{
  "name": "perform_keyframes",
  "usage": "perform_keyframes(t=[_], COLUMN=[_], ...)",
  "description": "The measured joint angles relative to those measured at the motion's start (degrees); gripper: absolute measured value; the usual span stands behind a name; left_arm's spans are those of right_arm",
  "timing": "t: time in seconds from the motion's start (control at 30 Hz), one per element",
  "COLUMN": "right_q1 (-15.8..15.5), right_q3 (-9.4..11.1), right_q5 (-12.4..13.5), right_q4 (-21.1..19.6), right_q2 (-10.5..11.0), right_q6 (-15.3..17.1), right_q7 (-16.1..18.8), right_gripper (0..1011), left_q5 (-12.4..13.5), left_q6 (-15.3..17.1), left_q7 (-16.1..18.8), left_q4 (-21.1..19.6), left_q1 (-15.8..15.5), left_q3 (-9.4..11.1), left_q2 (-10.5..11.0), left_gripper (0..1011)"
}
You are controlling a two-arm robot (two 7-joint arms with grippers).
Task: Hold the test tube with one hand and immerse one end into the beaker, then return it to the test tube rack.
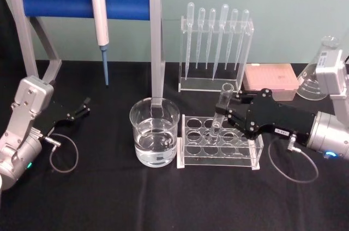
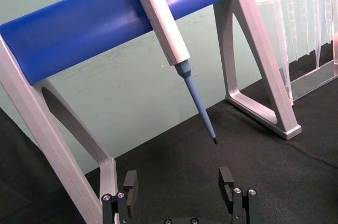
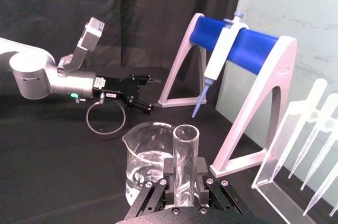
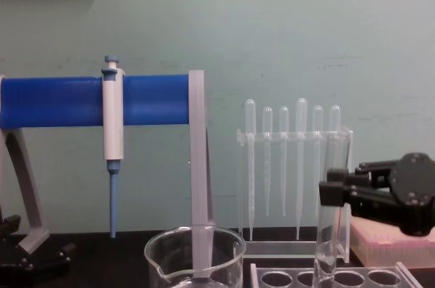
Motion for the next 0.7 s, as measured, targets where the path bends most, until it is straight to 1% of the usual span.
perform_keyframes(t=[0.37, 0.7], right_q1=[-0.49, -0.7], right_q3=[-0.44, -0.85], right_q5=[-0.74, -1.48], right_q4=[2.26, 3.6], right_q2=[-1.21, -2.04], right_q6=[-1.43, -1.74], right_q7=[0.36, 0.5], right_gripper=[242, 242], left_q5=[0.0, 0.0], left_q6=[0.0, 0.0], left_q7=[0.0, 0.0], left_q4=[0.0, 0.0], left_q1=[0.0, 0.0], left_q3=[0.0, 0.0], left_q2=[0.0, 0.0], left_gripper=[1000, 1000])
